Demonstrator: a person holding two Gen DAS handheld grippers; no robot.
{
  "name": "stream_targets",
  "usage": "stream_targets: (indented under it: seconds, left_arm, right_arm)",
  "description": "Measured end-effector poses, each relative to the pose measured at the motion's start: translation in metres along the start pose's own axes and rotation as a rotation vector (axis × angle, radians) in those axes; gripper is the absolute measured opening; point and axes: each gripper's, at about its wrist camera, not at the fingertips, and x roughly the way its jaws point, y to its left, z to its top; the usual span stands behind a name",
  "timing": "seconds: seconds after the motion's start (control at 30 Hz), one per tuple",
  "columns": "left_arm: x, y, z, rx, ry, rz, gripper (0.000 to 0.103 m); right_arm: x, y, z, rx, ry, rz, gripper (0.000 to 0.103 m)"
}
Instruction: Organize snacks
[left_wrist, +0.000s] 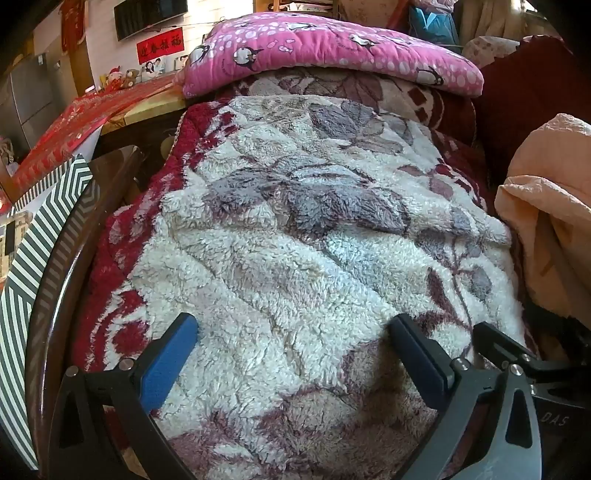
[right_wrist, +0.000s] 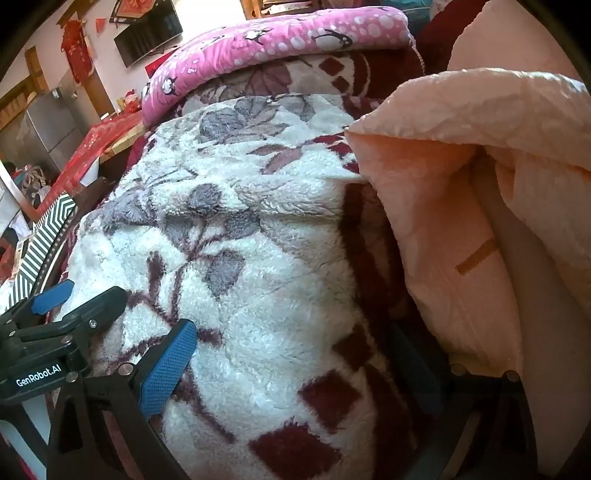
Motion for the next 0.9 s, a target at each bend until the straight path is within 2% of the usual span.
stream_targets:
  seconds: [0.8,0.9]
  left_arm:
    - [-0.0001,-0.0004,0.0,0.007,-0.001,0.009,0.103]
    - [-0.0001,-0.0005,0.0001,0.006,-0.001,0.008,0.103]
  right_arm:
    - [0.0052,0.002,0.0045,-0.013,0.009,0.008,0.103]
    - [0.0014,-0.0058,-0.0008,-0.008,-0.019,0.048,0.103]
